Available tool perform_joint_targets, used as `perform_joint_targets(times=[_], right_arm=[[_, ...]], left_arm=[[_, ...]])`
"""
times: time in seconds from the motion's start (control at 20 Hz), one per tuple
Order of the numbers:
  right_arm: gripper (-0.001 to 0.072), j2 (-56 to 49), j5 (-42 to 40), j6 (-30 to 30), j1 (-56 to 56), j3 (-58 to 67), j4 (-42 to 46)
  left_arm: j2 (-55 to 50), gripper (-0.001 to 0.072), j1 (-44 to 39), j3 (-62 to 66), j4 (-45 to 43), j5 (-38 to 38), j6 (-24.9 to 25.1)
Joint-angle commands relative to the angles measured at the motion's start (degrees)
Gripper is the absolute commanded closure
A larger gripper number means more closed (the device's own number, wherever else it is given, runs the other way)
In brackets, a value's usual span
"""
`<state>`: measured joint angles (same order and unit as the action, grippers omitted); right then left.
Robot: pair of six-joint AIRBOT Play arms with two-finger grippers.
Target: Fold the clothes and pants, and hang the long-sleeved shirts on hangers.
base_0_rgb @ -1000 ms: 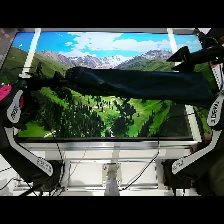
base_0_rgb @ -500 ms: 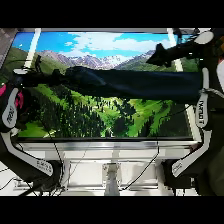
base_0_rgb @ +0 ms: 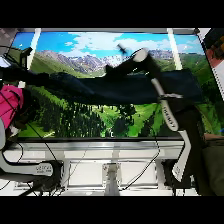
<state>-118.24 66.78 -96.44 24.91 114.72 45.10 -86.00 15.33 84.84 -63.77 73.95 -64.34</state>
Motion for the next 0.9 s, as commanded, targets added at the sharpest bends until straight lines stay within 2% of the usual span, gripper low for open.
perform_joint_targets(times=[0.0, 0.1, 0.25, 0.35, 0.6, 0.85], right_arm=[[0.0699, -5.97, -6.71, -10.47, 6.60, -0.15, 0.11], [0.0700, -8.24, -8.02, -16.61, 8.02, -0.15, 0.11], [0.0700, -9.33, -8.85, -19.47, 8.81, -0.13, 1.22], [0.0700, -9.29, -9.53, -20.11, 8.35, 0.15, 1.55], [0.0703, -8.22, -7.74, -19.87, 4.63, 0.15, 2.97], [0.0701, 4.11, -2.01, -20.00, -7.56, 0.15, 23.65]], left_arm=[[4.79, 0.0691, 0.00, -0.02, -2.14, 2.14, -0.24], [5.75, 0.0690, 0.00, -0.02, 0.15, 3.34, -0.24], [5.75, 0.0689, -0.59, -0.02, 7.96, 3.45, -0.17], [5.75, 0.0690, -2.64, -0.02, 10.56, 3.43, -0.15], [5.73, 0.0690, -12.41, -0.02, 10.47, 0.44, -0.24], [5.31, 0.0690, -24.22, 0.00, 10.32, -8.72, -5.07]])
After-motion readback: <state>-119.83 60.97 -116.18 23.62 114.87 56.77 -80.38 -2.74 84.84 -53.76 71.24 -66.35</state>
